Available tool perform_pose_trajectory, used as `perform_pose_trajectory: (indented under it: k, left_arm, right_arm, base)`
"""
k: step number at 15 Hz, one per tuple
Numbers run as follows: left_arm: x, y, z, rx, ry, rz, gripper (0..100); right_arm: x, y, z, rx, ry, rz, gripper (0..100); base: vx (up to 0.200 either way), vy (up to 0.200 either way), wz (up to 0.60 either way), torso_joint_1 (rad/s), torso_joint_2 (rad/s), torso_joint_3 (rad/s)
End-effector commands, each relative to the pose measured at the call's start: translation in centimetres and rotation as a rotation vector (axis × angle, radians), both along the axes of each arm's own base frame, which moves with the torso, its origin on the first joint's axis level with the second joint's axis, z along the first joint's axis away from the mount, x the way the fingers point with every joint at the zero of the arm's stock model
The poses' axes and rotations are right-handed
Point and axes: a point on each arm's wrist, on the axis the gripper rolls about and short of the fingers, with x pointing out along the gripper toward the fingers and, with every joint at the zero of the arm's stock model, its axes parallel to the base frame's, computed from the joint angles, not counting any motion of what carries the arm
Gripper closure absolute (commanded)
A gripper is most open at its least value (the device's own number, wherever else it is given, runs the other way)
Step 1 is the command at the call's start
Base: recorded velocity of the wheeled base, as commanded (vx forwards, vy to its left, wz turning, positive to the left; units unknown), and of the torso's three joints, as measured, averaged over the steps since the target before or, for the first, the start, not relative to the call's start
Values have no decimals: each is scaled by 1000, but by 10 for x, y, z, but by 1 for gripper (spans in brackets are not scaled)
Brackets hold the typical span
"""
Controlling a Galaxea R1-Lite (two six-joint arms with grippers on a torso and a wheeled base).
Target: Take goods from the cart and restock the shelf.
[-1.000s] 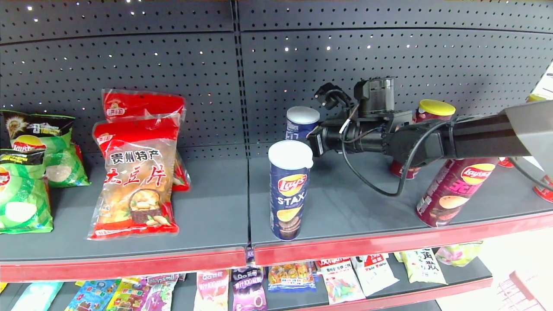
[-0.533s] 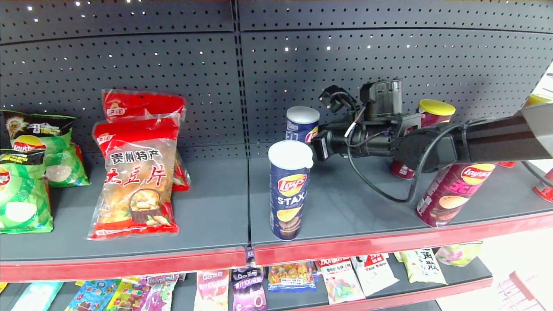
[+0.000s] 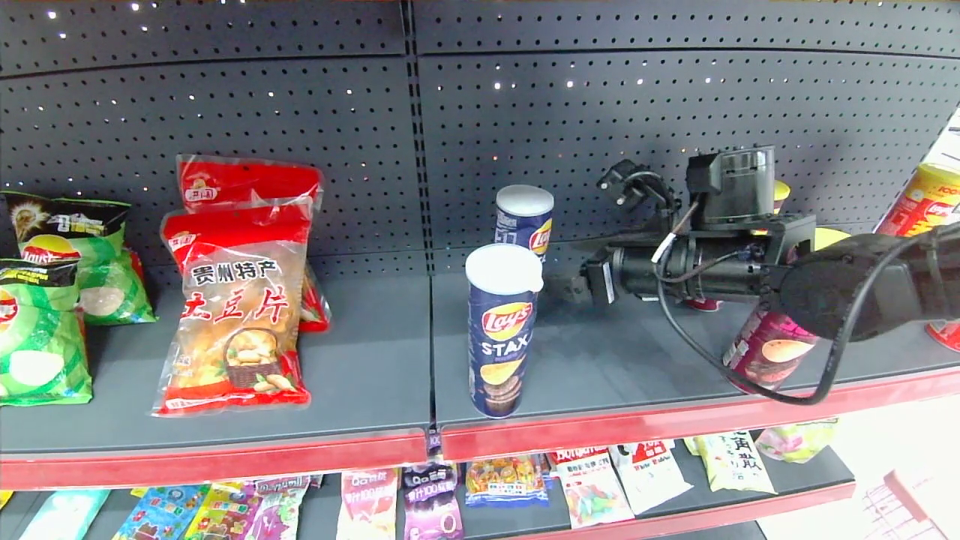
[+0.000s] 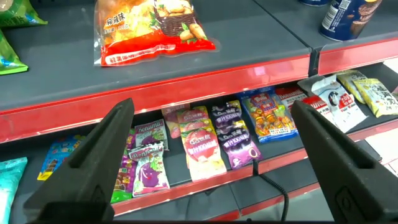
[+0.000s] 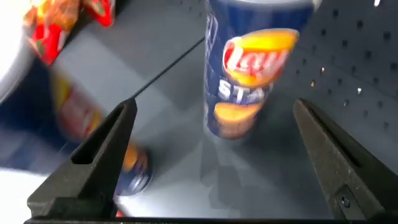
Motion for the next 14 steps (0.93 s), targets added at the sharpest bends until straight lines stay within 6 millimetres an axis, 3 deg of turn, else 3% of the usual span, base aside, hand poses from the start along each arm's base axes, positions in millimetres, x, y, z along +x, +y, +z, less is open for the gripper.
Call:
perform_pose_trajectory:
  k: [1,5,11,14]
  left_arm:
    - [0,0,0,0,2,0,0]
    - [0,0,0,0,2,0,0]
    - [0,0,0,0,2,-1,0]
    - [0,0,0,0,2,-1,0]
  right_arm:
    - [-31,-16,5,2,13,6,0]
    - [-53,-21,-8,33,6,120,0]
    - [-42,-3,-25,60,-21,206,0]
    - [-36,3,-22,68,-37,211,0]
  base:
    - [0,0,0,0,0,0]
    - [0,0,0,0,0,0]
    - [0,0,0,0,0,0]
    - [0,0,0,0,0,0]
